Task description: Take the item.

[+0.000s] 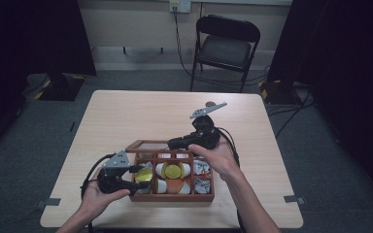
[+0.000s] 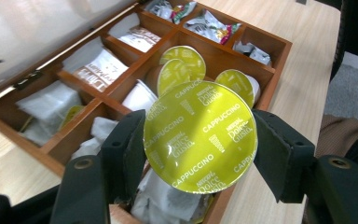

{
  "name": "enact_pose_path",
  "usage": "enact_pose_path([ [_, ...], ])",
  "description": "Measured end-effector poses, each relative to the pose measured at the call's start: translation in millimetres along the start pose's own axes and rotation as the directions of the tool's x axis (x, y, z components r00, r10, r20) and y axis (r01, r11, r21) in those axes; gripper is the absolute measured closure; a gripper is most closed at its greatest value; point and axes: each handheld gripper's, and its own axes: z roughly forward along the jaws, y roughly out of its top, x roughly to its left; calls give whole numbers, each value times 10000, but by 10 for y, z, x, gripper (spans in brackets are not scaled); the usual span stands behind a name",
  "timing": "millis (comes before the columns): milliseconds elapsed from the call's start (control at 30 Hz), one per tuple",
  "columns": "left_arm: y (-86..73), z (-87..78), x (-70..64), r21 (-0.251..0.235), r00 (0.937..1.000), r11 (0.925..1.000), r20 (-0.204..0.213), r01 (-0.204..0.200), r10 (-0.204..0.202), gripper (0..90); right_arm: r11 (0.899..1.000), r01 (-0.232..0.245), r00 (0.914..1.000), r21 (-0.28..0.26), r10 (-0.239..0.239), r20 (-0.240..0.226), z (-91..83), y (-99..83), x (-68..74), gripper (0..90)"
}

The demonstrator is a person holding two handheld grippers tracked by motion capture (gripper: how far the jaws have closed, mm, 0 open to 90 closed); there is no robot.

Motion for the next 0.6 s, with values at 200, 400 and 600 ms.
enact_pose_path([
  [200, -42, -105, 84, -242, 9997, 9995, -138, 182, -185, 382, 10000, 7, 10000, 3, -7, 12, 0, 0, 2, 815],
  [400, -80, -201, 209, -497, 9978, 9973, -376, 533, -552, 382, 10000, 22, 10000, 3, -22, 42, 0, -1, 7, 815],
  [600, -126, -265, 349, -576, 9926, 9936, -668, 975, -1013, 383, 10000, 27, 10000, -2, -27, 57, 0, -1, 9, 815],
])
